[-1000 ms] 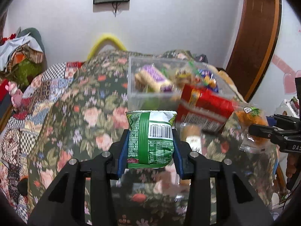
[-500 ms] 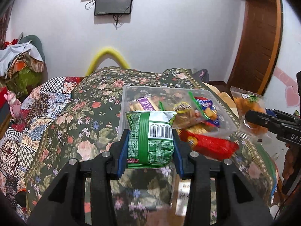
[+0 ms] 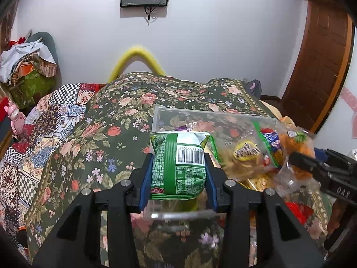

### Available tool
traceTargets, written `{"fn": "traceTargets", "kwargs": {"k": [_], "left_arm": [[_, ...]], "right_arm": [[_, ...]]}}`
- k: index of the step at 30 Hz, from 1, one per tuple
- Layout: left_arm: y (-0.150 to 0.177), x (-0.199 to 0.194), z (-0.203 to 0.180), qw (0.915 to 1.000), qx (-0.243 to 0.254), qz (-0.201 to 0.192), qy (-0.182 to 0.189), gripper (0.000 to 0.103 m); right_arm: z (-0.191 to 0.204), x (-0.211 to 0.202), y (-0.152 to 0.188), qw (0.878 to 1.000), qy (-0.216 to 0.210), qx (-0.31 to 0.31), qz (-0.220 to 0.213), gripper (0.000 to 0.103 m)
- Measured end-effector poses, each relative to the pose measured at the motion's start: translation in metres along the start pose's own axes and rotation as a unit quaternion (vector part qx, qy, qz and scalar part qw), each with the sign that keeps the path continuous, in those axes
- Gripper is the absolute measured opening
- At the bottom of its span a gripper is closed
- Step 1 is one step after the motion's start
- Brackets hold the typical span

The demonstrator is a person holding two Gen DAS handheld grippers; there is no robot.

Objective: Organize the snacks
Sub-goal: 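Carry the green chip bag with left tool while right tool carries the orange snack bag into the box, then open both tools to release the chip bag and snack bag in the box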

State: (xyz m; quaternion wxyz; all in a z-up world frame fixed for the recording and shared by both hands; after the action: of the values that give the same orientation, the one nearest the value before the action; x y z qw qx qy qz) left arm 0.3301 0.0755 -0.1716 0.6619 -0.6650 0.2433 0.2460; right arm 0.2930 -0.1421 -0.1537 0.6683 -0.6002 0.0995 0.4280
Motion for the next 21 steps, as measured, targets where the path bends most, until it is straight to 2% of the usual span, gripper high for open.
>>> {"fn": "traceTargets", "kwargs": {"k": [10, 12, 15, 21], "left_arm": [[-0.006, 0.019, 0.000, 0.9997, 0.004, 0.016, -0.017, 0.043], [-0.005, 0.018, -0.002, 0.9996, 0.011, 0.020, -0.015, 0.044], [-0.003, 0.013, -0.006, 0.9995, 0.014, 0.029, 0.000, 0.044], [-0.004, -0.012, -0.007, 0.9997, 0.014, 0.022, 0.002, 0.045]], "right_arm": [[-0.013, 0.009, 0.000, 0.999, 0.002, 0.026, 0.019, 0.054], [-0.015, 0.005, 0.001, 0.999, 0.010, 0.026, 0.022, 0.063], [-0.015, -0.002, 0.001, 0.999, 0.007, 0.027, 0.022, 0.070], [-0.009, -0.029, -0.003, 1.000, 0.001, 0.014, 0.004, 0.075]]}}
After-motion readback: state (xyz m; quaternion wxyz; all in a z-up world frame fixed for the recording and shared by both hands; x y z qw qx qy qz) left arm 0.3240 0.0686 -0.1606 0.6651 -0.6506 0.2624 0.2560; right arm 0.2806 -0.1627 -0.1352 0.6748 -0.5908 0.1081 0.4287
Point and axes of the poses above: each gripper's, at about its wrist camera, not at the fingertips, and x roughly the way its jaws point, z to its left, y to its underside, the point moved 6 cm from there along x, roughly the way its jaws point, and after that the axes turned 7 degrees about x, right-handed, at the moved point
